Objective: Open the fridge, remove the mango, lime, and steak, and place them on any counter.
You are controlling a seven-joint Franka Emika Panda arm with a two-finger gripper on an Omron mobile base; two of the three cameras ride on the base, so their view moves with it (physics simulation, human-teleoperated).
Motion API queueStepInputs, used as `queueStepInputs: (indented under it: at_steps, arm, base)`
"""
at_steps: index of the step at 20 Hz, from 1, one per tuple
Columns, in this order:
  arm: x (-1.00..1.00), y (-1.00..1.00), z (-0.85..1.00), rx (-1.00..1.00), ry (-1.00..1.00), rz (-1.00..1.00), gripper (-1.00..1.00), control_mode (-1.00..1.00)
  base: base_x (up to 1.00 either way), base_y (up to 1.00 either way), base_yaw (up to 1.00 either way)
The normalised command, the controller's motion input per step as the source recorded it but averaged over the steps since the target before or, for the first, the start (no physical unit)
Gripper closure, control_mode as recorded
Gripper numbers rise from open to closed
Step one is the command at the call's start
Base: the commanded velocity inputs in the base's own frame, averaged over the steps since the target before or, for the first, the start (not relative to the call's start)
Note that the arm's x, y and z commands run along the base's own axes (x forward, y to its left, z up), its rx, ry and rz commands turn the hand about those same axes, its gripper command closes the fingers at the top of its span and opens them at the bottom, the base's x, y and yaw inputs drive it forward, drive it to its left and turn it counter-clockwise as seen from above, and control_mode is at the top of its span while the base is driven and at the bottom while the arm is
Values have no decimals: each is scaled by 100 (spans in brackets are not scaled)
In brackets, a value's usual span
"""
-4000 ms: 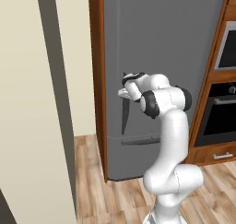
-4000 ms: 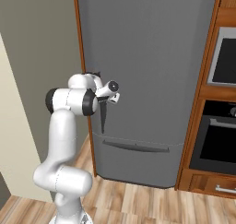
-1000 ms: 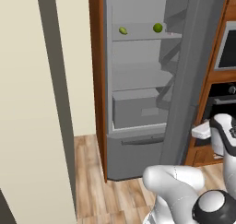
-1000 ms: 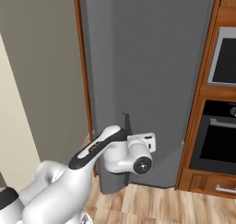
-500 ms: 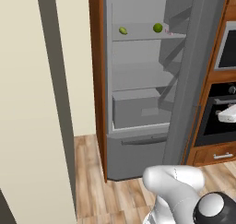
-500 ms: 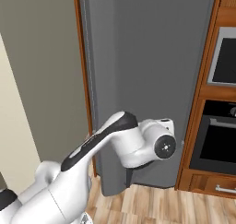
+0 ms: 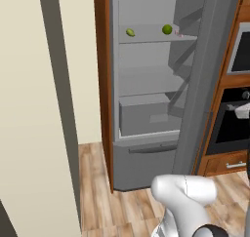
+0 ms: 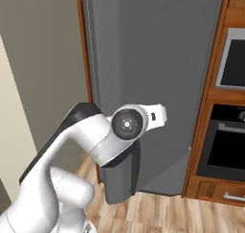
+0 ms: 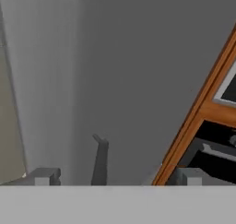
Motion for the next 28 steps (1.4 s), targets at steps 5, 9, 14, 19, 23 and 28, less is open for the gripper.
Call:
queueStepInputs:
  at_steps: [5,9,14,19,23,28]
  arm:
    - [-19,76,54,-35,29,-23,-100,-100]
    - [0,94,13,-38,31,-19,-100,-100]
    - [14,90,0,-38,27,-15,-100,-100]
    - [19,46,0,-5,2,0,-100,-100]
    - [37,69,13,-4,14,0,-100,-100]
    - [49,80,7,0,-2,0,-100,-100]
  base:
    - [0,0,0]
    - [0,0,0]
    - [0,0,0]
    - [0,0,0]
    - [0,0,0]
    - [0,0,0]
